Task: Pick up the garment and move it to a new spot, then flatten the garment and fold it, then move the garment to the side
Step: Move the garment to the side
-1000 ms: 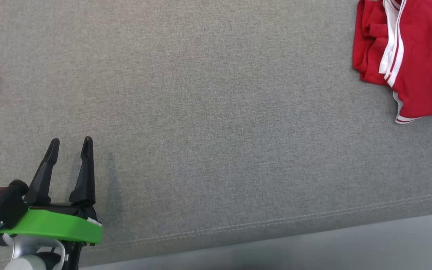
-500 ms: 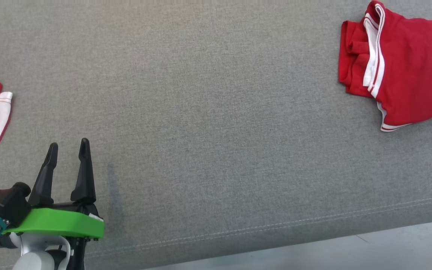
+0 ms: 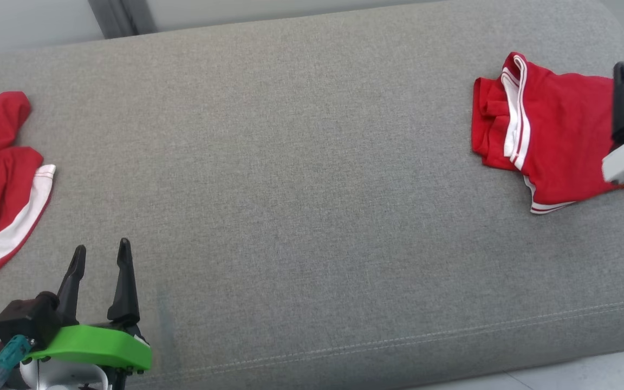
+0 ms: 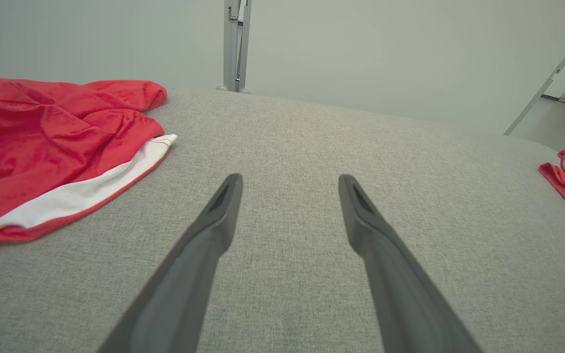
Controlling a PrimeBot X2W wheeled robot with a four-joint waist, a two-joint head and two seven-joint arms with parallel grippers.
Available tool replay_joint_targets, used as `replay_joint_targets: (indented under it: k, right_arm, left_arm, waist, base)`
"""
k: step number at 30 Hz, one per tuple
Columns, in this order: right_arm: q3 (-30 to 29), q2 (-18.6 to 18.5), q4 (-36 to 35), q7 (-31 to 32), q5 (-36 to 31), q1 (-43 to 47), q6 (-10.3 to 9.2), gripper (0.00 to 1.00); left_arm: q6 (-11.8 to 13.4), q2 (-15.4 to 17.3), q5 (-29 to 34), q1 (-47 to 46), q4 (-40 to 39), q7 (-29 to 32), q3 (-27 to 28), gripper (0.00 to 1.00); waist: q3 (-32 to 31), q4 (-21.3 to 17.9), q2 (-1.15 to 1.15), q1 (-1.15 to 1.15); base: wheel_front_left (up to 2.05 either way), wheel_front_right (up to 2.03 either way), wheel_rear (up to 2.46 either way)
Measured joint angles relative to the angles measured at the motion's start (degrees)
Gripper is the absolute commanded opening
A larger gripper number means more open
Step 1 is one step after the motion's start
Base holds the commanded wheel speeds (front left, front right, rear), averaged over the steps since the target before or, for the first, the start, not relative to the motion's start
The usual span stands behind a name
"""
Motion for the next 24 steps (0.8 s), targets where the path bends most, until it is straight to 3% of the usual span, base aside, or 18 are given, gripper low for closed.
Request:
replay_joint_targets:
  k: [12, 24]
  right_arm:
    - [-3.6, 6.0, -7.9, 0.2, -10.2, 13.3, -0.62, 1.0]
    - [-8.9, 10.8, -9.0, 0.2, -21.4, 25.9, -0.63, 1.0]
  left_arm:
    - [0.0, -0.2, 0.7, 3.3, 3.9, -1.5, -0.2, 1.0]
    - [0.0, -0.8, 1.0, 7.7, 5.5, -2.5, 1.3, 1.0]
  waist:
    - [-5.8, -0.5, 0.0, 0.0]
    - [-10.3, -2.5, 0.0, 0.0]
  base:
    - [0.0, 0.0, 0.0]
    - [0.0, 0.0, 0.0]
